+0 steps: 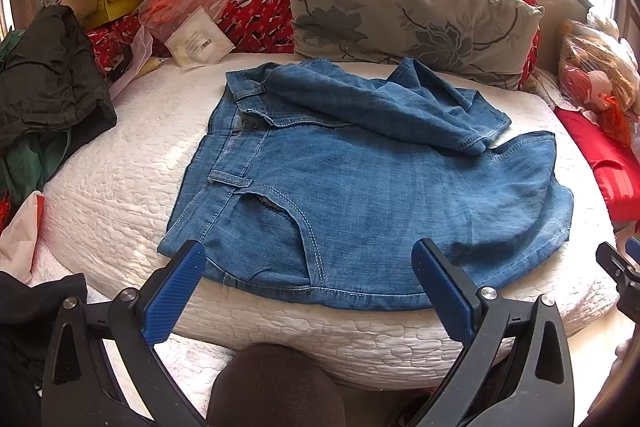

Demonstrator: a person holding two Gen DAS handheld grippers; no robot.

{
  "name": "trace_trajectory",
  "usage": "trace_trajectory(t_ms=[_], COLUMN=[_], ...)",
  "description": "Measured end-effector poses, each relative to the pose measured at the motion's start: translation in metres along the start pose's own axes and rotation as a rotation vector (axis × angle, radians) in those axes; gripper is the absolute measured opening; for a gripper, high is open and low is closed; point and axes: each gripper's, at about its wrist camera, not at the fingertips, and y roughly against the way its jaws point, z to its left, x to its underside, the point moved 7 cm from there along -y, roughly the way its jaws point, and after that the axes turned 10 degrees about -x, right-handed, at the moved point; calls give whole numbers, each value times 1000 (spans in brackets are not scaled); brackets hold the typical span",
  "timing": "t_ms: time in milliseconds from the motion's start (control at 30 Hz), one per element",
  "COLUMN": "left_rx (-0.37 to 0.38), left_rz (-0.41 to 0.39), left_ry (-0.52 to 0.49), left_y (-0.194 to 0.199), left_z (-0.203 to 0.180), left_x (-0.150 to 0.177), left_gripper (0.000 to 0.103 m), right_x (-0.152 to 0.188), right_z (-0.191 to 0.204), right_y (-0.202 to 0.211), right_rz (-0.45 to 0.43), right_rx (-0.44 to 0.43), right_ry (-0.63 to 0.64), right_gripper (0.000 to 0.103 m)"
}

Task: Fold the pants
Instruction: 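Move both grippers toward the hem end of the blue jeans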

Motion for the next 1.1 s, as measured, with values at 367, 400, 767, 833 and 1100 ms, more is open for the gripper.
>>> trace_trajectory(t_ms=[367, 400, 767, 833, 1100], left_rx=[5, 5, -3, -4, -7], left_rz=[8, 11, 37, 42, 58], left_ry=[4, 6, 18, 18, 17], left_y=[-2, -3, -14, -17, -23], left_z=[-3, -3, -1, 0, 0], left_x=[-3, -3, -1, -1, -1], left_gripper=[103, 103, 103, 103, 103], right_x=[2, 1, 3, 3, 3], right_z=[-8, -8, -11, -12, -11], right_y=[-9, -9, -17, -18, -25], right_rz=[19, 16, 30, 33, 44], right_rx=[-14, -13, -9, -12, -32], right_ry=[-15, -14, -28, -34, -56], right_gripper=[103, 103, 103, 103, 103])
